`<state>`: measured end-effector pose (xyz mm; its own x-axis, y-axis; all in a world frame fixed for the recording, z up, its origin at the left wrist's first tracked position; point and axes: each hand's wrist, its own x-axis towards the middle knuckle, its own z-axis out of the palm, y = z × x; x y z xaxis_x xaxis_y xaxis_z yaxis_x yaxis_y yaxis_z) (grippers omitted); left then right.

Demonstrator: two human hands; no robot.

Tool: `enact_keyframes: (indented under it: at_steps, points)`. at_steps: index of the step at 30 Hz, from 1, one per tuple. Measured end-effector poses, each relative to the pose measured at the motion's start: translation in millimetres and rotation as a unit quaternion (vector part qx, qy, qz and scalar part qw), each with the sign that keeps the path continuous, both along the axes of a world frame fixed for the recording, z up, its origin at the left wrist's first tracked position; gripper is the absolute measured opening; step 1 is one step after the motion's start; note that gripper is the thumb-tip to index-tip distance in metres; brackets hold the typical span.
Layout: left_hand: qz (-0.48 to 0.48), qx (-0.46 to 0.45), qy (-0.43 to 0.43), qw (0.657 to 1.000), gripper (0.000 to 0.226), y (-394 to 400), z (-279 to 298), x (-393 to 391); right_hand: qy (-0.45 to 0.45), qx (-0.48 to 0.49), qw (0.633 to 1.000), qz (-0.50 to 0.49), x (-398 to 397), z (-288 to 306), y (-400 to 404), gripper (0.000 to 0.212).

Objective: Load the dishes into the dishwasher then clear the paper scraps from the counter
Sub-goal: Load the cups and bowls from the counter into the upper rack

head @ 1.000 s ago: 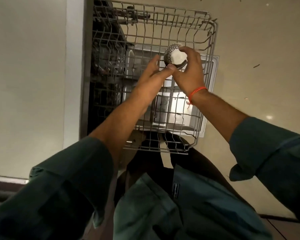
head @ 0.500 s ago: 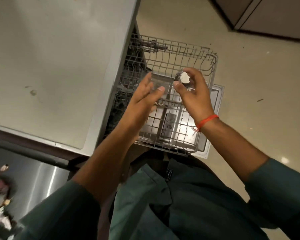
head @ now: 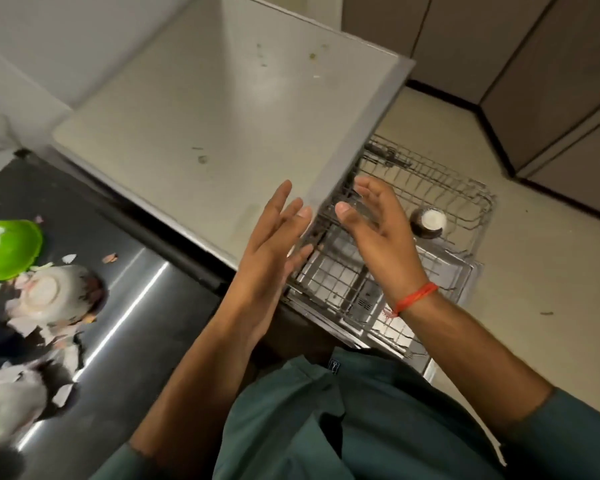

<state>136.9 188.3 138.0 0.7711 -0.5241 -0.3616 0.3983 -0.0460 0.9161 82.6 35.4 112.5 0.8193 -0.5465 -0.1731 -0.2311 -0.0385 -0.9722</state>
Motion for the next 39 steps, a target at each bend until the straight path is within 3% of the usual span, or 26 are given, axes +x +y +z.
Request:
enact_keyframes:
  at_steps: [7, 12, 16, 21, 29, 39]
  points:
    - [0.168, -0.039, 0.009, 0.985, 0.059, 140, 5, 2, 0.004, 0.012, 0.992, 0.127, 31, 11, 107, 0.049]
    - [0.304, -0.048, 0.027, 0.951, 0.062, 225, -12, 2, 0.030, -0.014, 0.974, 0.226, 54, 9, 167, 0.051]
    - [0.381, -0.049, 0.022, 0.923, 0.048, 269, -26, 2, 0.051, -0.040, 0.951, 0.303, 77, 5, 210, 0.054]
    - [0.449, -0.028, 0.020, 0.893, 0.049, 297, -40, 9, 0.080, -0.080, 0.907, 0.405, 108, -3, 258, 0.053]
    - [0.506, -0.023, 0.038, 0.861, 0.041, 303, -49, 26, 0.058, -0.253, 0.832, 0.490, 166, -17, 316, 0.072]
    - [0.493, 0.001, 0.053, 0.869, 0.053, 299, -57, 33, 0.049, -0.376, 0.764, 0.522, 192, -44, 344, 0.084]
